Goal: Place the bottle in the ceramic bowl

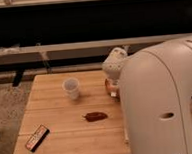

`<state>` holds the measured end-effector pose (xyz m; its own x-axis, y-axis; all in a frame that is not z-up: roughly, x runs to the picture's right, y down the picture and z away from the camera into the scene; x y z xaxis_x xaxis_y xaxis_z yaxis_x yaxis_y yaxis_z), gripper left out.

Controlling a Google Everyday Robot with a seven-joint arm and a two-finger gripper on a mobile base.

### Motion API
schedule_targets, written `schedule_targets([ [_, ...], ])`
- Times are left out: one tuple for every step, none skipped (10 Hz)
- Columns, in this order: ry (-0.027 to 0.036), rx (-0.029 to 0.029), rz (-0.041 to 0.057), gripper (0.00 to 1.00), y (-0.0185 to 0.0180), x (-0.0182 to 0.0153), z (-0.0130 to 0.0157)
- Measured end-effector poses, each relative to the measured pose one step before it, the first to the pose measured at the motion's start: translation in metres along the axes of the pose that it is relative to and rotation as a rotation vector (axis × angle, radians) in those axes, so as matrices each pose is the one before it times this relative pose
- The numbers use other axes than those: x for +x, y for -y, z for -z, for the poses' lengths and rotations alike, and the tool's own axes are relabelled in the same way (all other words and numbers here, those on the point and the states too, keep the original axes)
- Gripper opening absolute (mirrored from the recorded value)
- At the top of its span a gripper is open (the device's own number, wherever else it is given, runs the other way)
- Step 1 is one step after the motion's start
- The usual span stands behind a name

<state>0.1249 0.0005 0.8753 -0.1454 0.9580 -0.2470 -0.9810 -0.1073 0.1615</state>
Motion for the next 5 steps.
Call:
schedule_targets([
  [0.00795, 0.01212, 0.00348, 0.80, -0.00144, 0.00042, 0.00040],
  [0.00180, 0.00331, -0.00002, 0.80, 0.00078, 0.00000, -0.00002],
  [-0.00008, 0.00013, -0.00025, 0.80, 0.00019, 0.00000, -0.00001],
  [0.00019, -0.00031, 0.00024, 0.80, -0.00029, -0.00011, 0.00008],
  [-0.00019, 0.00010, -0.00007, 0.80, 0.00008, 0.00010, -0.00004],
])
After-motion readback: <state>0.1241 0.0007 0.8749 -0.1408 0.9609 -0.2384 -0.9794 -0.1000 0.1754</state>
